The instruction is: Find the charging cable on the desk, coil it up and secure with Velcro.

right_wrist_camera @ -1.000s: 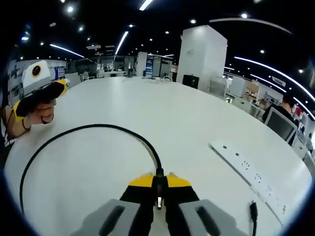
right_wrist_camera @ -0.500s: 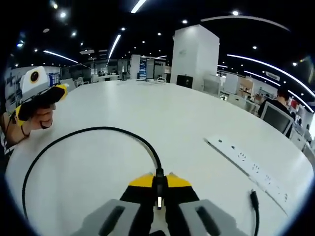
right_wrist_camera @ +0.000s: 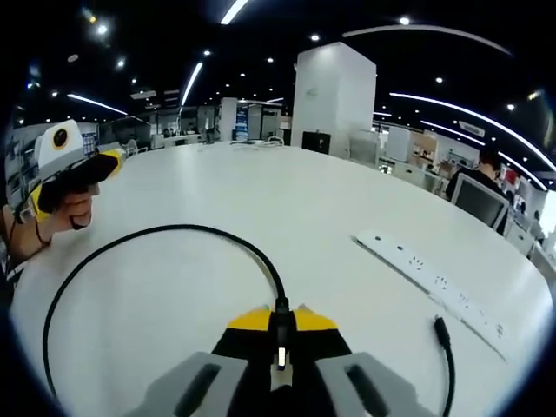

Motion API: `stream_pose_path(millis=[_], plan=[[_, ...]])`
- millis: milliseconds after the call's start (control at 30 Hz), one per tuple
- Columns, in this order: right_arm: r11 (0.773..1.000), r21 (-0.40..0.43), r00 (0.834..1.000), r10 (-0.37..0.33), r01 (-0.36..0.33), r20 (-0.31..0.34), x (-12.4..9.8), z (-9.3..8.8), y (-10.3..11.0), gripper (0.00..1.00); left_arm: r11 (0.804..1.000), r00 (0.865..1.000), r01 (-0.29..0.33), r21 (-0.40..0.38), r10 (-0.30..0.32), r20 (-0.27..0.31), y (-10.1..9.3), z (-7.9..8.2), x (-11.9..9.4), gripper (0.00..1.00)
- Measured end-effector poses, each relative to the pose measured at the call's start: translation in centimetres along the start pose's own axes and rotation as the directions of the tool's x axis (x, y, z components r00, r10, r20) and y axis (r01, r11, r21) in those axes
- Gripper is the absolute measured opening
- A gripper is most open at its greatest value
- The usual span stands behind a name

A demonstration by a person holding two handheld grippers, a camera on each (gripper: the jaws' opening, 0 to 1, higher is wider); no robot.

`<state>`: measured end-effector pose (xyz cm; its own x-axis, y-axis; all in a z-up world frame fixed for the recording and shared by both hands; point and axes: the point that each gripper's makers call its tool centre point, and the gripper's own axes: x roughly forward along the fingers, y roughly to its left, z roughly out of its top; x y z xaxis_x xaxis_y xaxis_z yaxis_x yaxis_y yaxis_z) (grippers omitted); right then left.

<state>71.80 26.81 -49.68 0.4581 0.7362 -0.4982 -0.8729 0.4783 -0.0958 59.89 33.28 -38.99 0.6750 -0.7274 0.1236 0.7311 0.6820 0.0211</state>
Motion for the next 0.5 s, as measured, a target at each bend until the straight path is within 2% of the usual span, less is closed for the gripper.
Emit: stream_pose_path(millis=[500], plan=[[0.999,0.018,0.999,-0.041,0.041,0.014,-1.7,0.0,-0.3,0.08,1.0,1.0,0.0,0.004,0.0,-0.001,0.1,0.0,0.0,0.46]])
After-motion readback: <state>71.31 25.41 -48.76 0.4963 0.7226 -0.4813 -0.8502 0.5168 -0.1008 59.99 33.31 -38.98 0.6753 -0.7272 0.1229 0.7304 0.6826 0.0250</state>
